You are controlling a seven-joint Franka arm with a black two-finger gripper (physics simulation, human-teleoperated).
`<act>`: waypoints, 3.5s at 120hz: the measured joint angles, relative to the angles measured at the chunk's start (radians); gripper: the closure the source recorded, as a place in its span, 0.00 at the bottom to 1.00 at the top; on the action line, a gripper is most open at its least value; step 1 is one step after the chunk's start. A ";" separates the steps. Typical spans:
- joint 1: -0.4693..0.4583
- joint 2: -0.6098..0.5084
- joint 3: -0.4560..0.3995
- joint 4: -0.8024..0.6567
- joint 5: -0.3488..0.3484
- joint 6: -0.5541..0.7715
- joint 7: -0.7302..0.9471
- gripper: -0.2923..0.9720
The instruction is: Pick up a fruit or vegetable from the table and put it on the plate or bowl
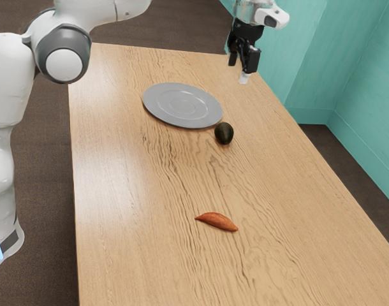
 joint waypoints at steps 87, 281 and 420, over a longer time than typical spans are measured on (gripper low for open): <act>0.097 0.313 0.065 -0.078 -0.001 0.216 -0.470 0.23; 0.107 0.386 0.065 -0.127 -0.098 0.335 -0.653 0.45; 0.382 0.230 0.079 -0.166 -0.094 0.161 -0.515 0.27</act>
